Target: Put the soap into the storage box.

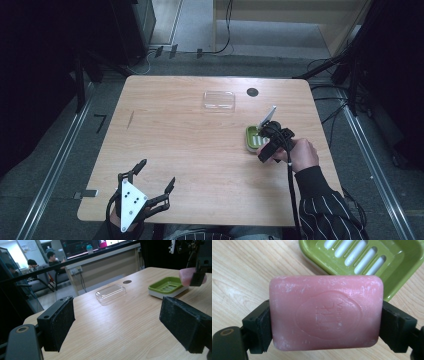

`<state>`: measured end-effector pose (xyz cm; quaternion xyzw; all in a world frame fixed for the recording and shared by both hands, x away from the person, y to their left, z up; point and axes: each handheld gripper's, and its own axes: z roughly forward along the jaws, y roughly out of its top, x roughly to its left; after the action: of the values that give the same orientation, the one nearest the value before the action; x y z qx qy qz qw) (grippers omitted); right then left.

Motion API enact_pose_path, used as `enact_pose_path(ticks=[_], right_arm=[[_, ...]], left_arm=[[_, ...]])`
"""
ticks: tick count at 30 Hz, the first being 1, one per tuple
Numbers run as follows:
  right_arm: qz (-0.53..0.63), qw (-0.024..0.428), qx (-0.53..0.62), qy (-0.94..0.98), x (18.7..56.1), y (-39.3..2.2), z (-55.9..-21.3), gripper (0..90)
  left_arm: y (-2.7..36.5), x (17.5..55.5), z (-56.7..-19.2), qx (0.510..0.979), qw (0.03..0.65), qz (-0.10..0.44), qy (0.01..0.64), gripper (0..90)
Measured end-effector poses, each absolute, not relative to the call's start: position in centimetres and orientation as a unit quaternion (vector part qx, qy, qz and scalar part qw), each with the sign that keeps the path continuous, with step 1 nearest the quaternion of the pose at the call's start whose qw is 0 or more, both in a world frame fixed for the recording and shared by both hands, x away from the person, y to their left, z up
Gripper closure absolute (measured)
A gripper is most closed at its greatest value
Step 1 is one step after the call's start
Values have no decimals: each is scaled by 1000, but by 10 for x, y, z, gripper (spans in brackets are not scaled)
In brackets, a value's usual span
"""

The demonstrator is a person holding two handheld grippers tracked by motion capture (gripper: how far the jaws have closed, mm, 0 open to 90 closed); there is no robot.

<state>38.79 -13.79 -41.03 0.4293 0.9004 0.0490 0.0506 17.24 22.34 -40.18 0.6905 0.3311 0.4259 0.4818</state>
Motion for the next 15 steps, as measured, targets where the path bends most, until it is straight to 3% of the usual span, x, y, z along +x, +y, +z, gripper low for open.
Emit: enact_pose_path(ticks=[15], right_arm=[[73, 56, 463, 882, 398, -148, -409, 140]], left_arm=[[223, 172, -402, 691, 482, 426, 331, 131]])
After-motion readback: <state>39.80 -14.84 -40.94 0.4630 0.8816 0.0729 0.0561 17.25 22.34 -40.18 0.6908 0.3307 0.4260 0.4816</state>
